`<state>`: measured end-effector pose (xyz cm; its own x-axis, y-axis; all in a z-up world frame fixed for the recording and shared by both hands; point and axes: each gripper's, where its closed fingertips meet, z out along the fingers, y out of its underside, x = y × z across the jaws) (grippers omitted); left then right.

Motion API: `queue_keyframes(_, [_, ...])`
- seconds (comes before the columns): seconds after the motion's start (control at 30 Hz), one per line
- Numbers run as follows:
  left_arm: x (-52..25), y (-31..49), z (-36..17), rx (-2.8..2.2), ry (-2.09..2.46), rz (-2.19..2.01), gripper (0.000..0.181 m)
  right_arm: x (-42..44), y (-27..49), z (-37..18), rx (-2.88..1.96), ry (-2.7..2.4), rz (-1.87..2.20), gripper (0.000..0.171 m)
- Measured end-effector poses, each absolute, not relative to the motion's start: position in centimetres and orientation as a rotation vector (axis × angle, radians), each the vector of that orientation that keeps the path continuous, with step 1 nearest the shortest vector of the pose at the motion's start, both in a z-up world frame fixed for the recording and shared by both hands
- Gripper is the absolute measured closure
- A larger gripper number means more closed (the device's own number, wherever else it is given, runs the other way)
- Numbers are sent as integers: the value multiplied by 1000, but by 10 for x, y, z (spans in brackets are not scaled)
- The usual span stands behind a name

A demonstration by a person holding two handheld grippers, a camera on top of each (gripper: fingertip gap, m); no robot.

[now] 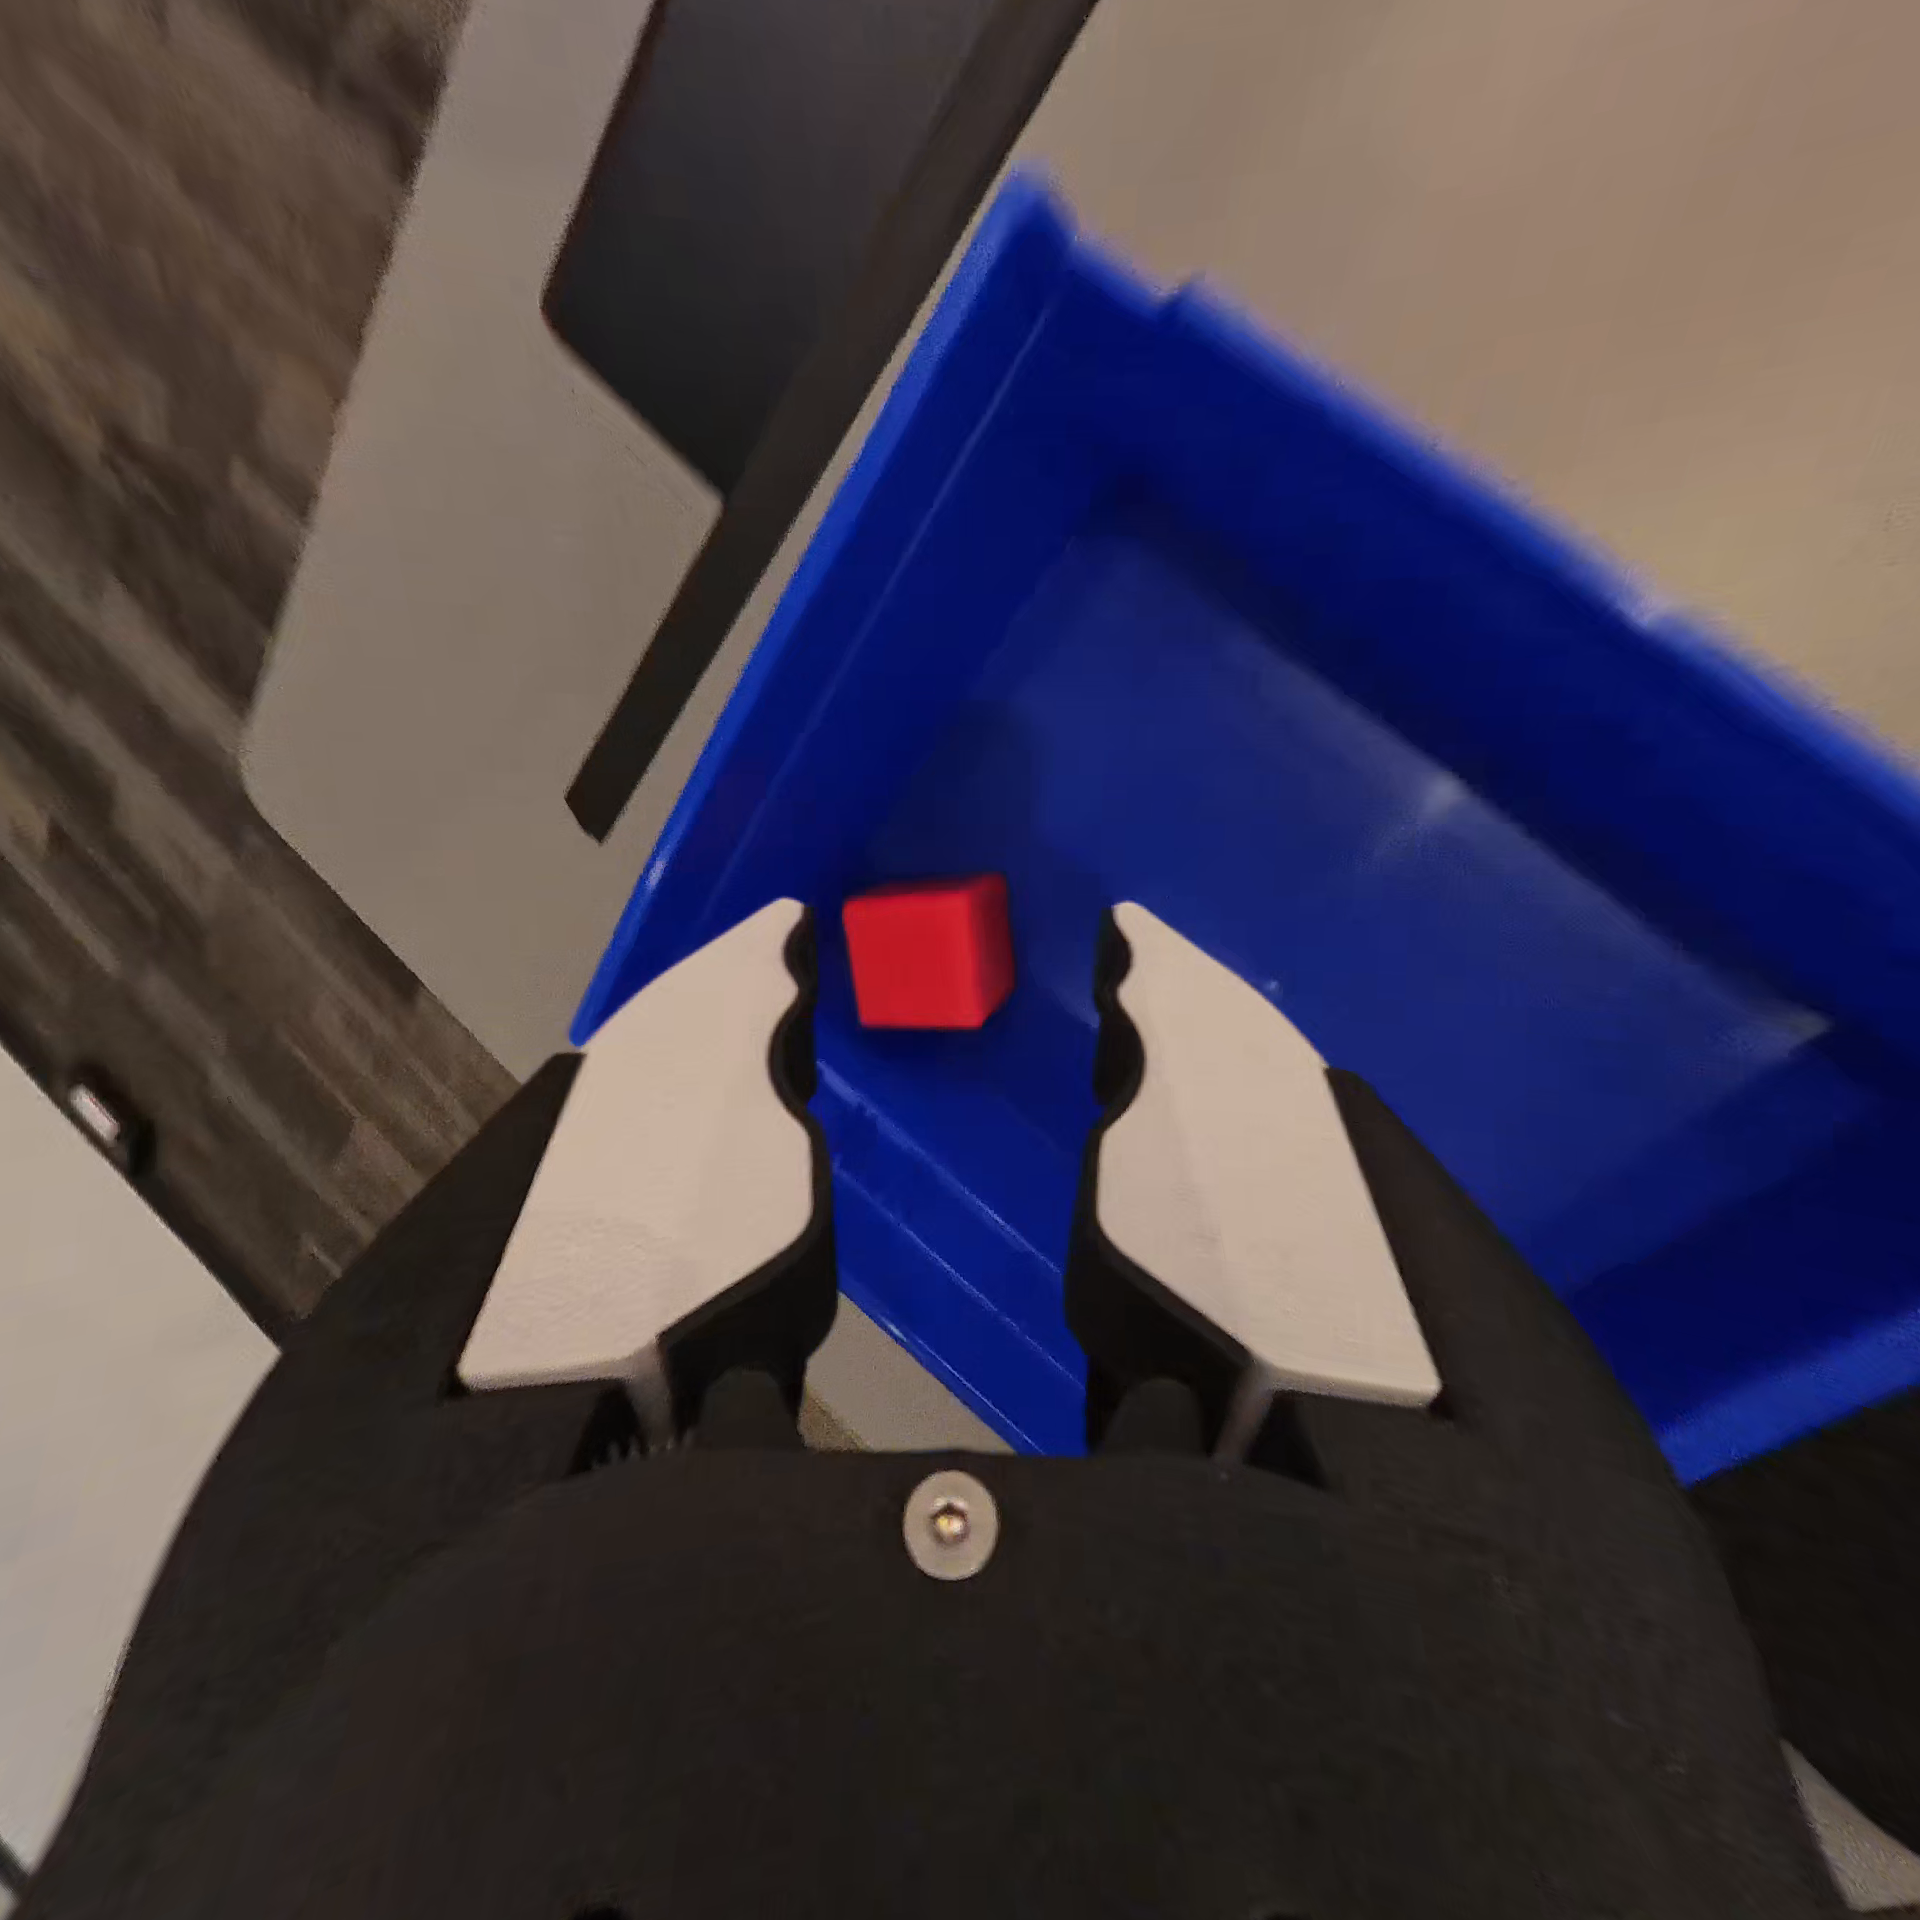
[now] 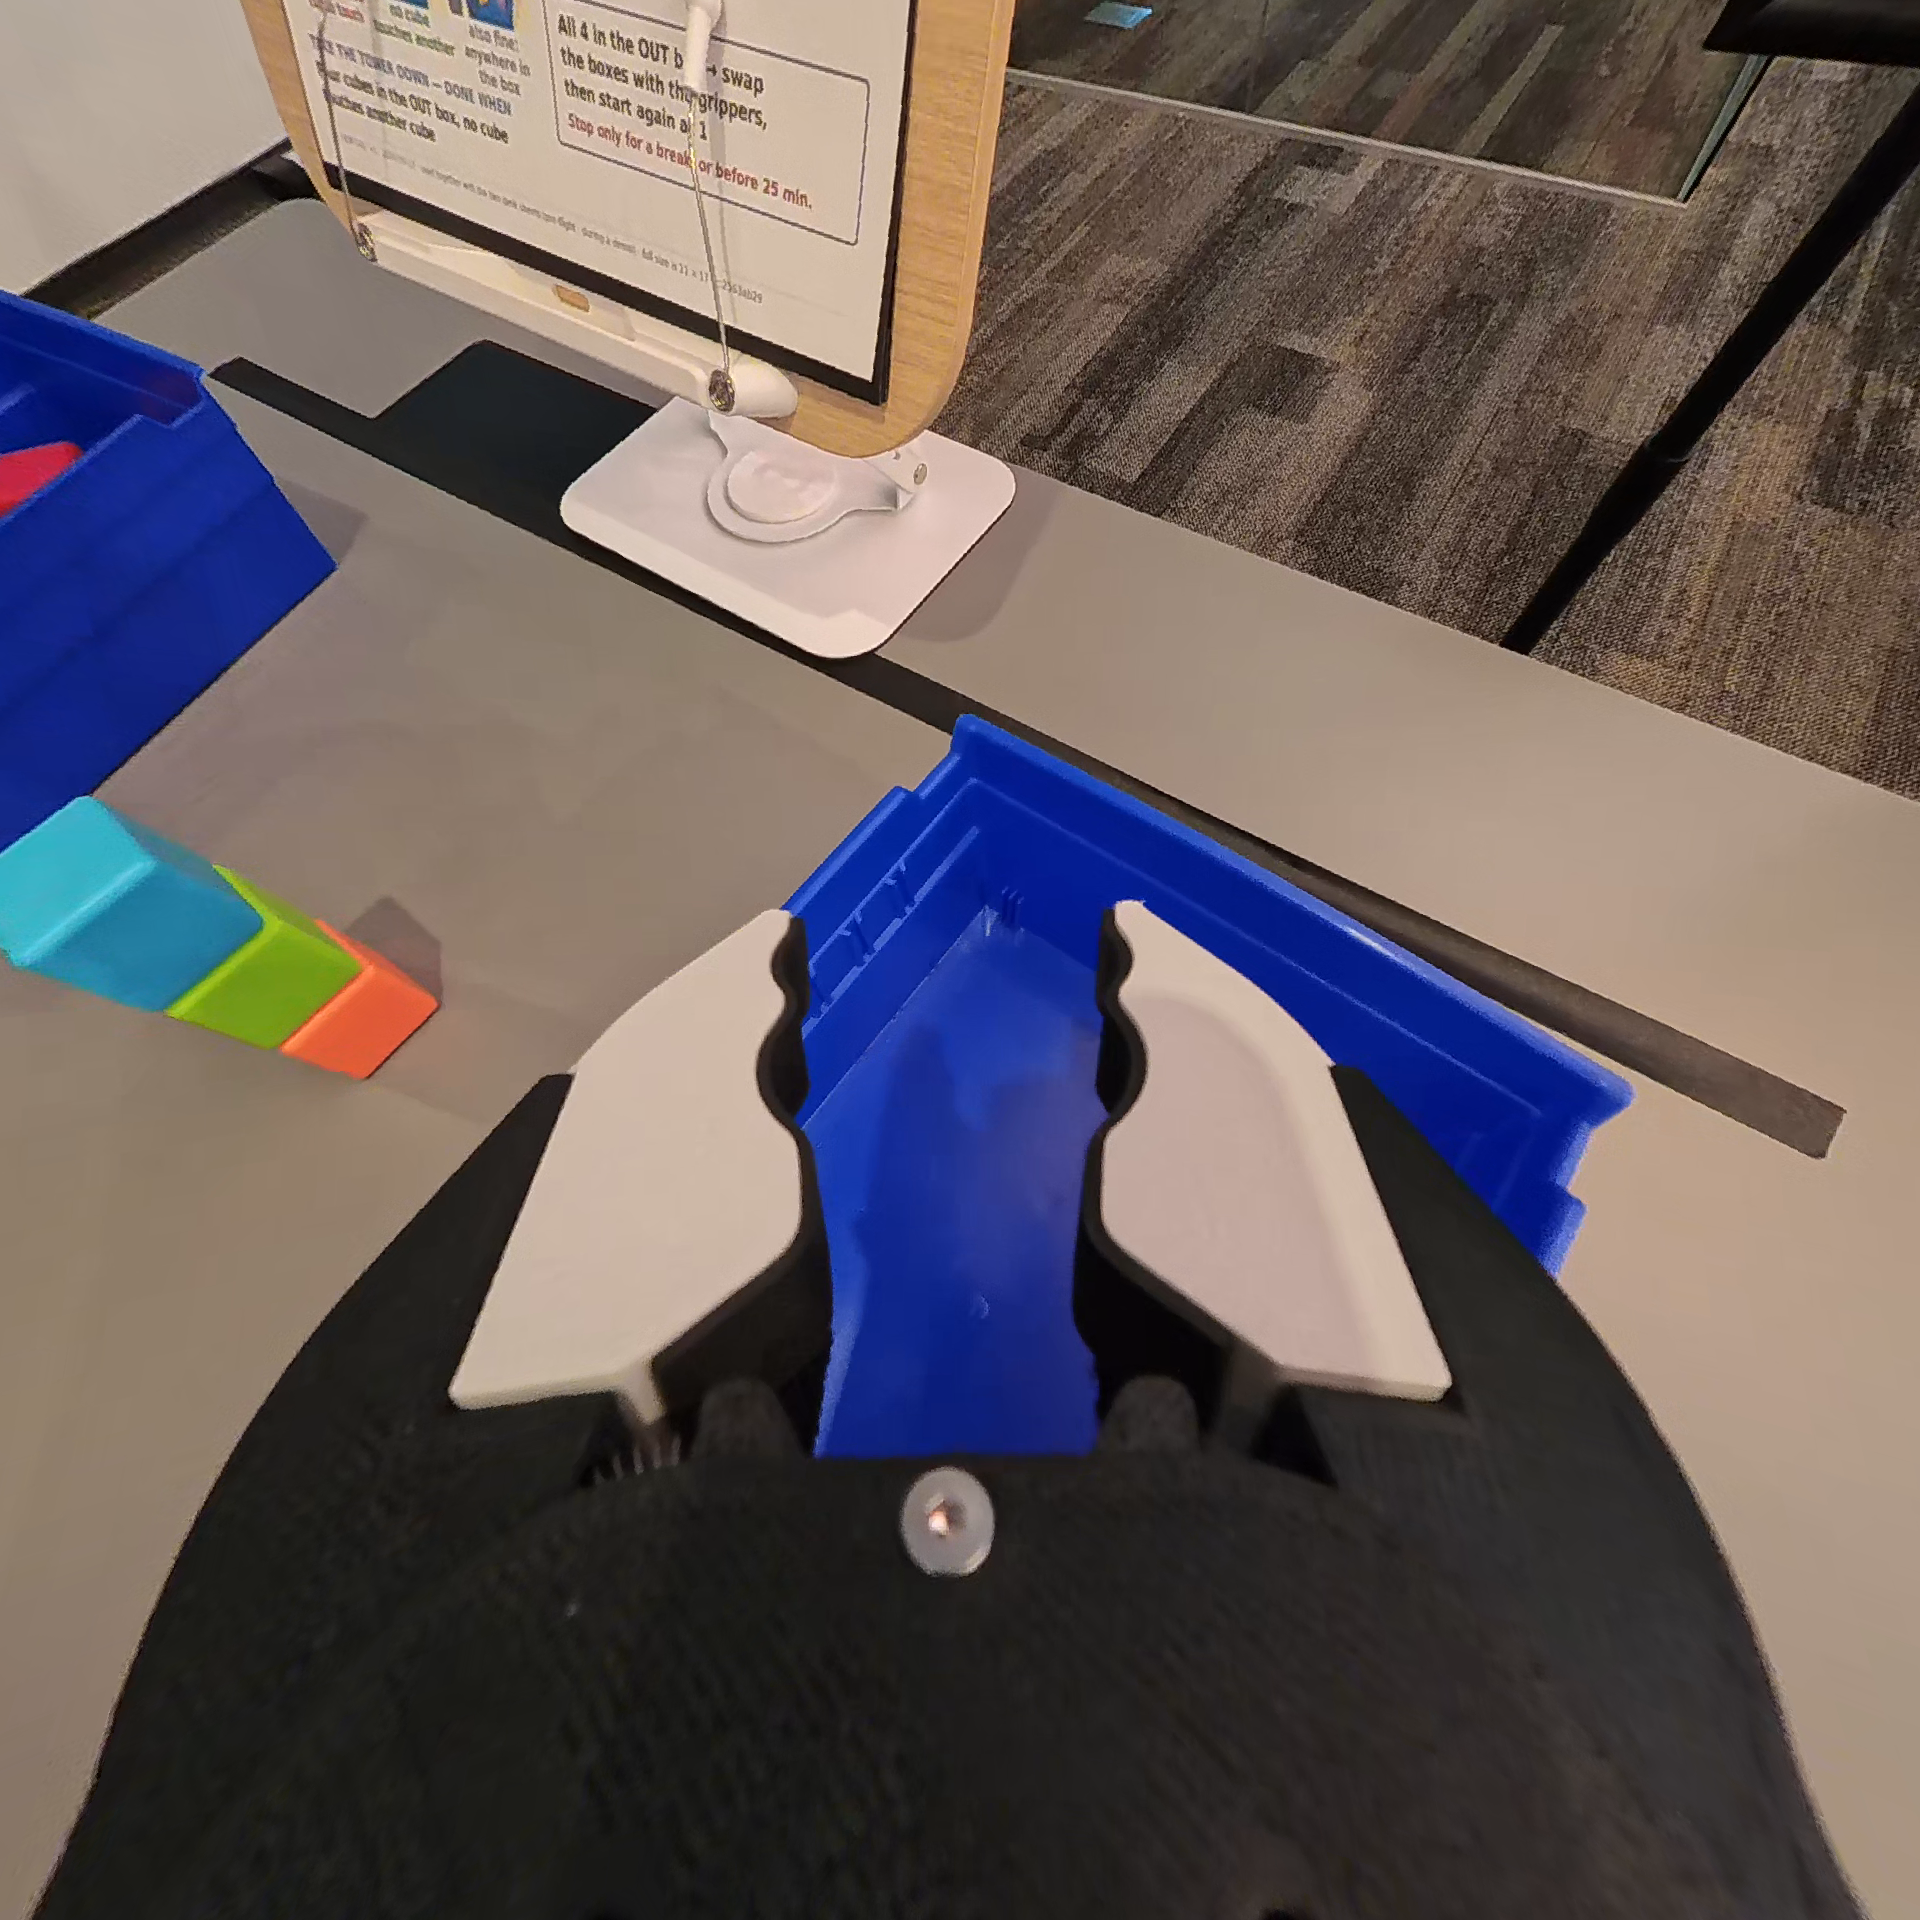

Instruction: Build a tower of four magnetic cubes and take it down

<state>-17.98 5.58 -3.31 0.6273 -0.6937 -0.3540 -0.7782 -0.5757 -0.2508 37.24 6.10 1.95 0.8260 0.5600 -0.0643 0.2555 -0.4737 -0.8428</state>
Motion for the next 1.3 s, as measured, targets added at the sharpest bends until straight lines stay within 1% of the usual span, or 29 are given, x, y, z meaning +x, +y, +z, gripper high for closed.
queue_keyframes(0.03, [-191,55,-44,-2516,1139,296,137,372,62,18,-2085,-599,413,116])
queue_keyframes(0.07, [-200,55,-53,-2549,1116,300,138,372,63,15,-2092,-601,411,116])
queue_keyframes(0.13, [-219,58,-66,-2576,1108,376,133,373,64,10,-2111,-608,405,116])
queue_keyframes(0.23, [-224,55,-86,-2630,1148,355,123,375,64,6,-2126,-606,393,116])
queue_keyframes(0.4, [-234,61,-107,-2662,1169,360,121,375,65,2,-2137,-610,392,116])
queue_keyframes(0.5, [-233,63,-117,-2680,1181,315,125,374,66,0,-2141,-618,394,116])
queue_keyframes(0.57, [-232,63,-123,-2700,1185,280,123,374,67,-3,-2151,-623,397,116])
queue_keyframes(0.73, [-234,64,-125,-2721,1210,277,131,374,67,-11,-2176,-631,396,116])
queue_keyframes(1.07, [-234,60,-135,-2756,1281,315,122,363,65,-26,-2216,-673,411,116])
queue_keyframes(1.17, [-233,55,-136,-2791,1285,285,117,360,64,-33,-2235,-693,407,116])
queue_keyframes(1.23, [-235,53,-133,-2791,1297,273,127,358,63,-36,-2242,-706,406,116])
queue_keyframes(1.3, [-235,50,-134,-2782,1302,257,127,357,63,-38,-2246,-706,409,116])
